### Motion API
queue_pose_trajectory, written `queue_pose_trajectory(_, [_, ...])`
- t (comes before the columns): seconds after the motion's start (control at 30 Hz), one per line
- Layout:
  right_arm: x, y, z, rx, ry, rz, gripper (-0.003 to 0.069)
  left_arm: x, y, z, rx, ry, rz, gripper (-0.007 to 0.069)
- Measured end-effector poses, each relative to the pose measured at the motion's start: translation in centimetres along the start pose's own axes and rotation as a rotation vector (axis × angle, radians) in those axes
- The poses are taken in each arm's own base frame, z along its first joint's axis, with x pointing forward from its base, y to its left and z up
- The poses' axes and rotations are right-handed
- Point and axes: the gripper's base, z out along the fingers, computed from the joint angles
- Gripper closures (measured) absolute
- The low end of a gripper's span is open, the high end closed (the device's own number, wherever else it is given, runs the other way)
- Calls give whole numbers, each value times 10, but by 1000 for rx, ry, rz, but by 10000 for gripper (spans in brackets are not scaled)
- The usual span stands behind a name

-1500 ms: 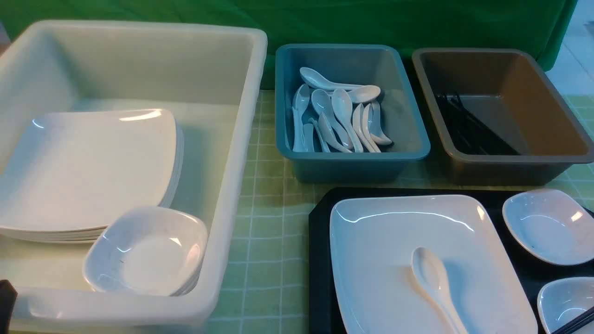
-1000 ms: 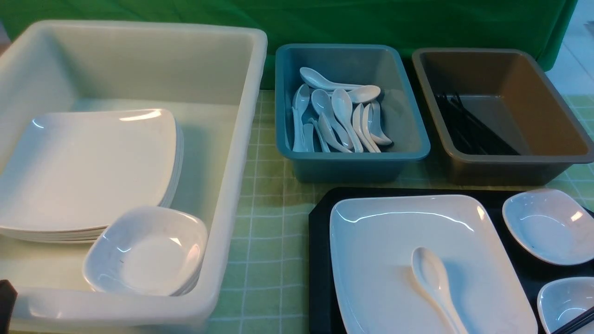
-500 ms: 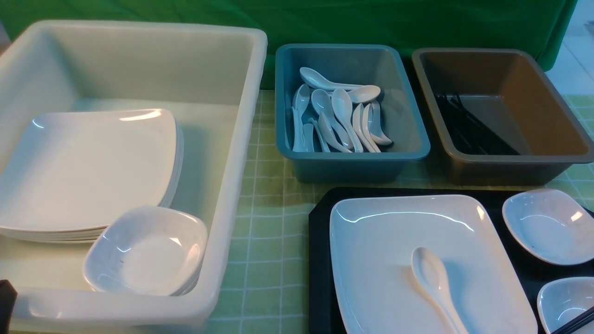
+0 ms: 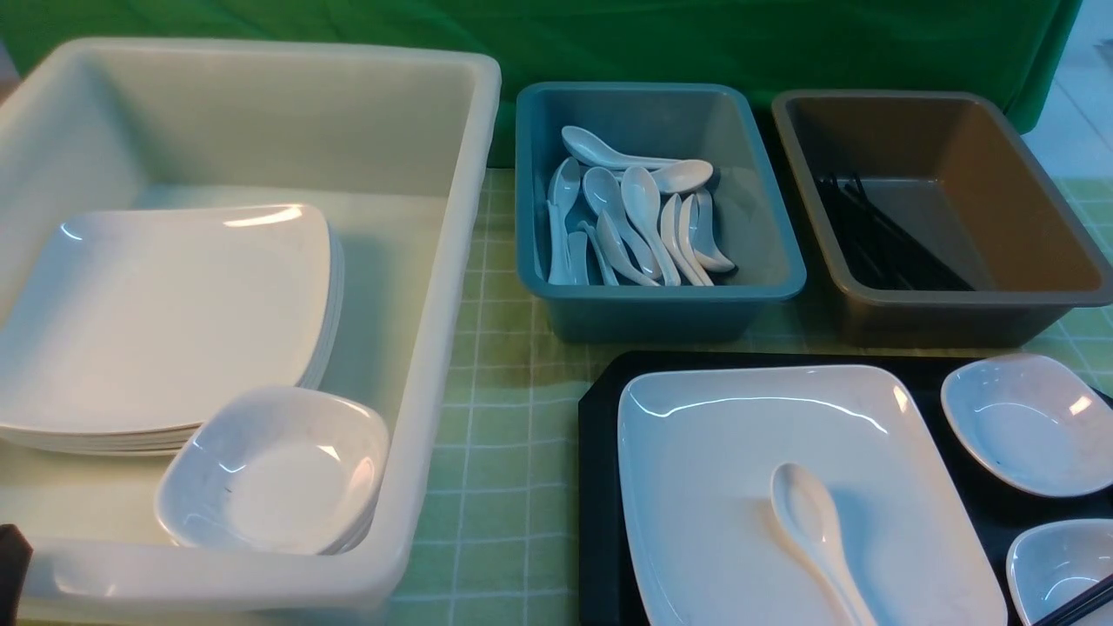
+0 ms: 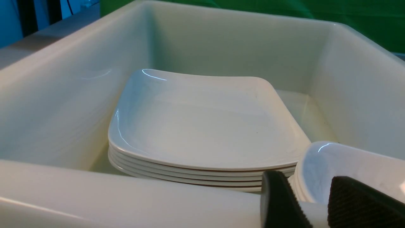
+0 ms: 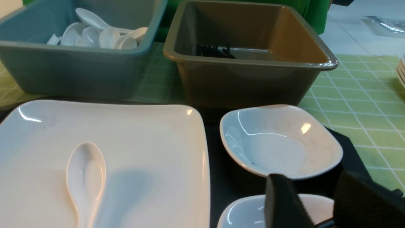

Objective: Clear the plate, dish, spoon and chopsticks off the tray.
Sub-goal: Use the right arm to grab a pair of chopsticks from the plate

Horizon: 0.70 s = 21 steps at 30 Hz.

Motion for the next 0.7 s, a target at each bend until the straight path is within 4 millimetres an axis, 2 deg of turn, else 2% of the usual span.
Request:
queue_pose_trajectory(0.47, [-1,0,0,-3,-9,17,416,0,0,0,0,0,3,403])
queue_pose_trajectory(0.57, [-4,2,0,-27,-38,261,416,0,0,0,0,0,3,403])
queue_pose_trajectory(0.6, [-5,3,0,-47,-50,465,416,0,0,0,0,0,3,403])
queue_pose_trajectory(0.67, [-6,4,0,-61,-53,639,416,0,0,0,0,0,3,403])
queue_pose_trajectory(0.7, [-7,4,0,-72,-51,786,416,0,0,0,0,0,3,403])
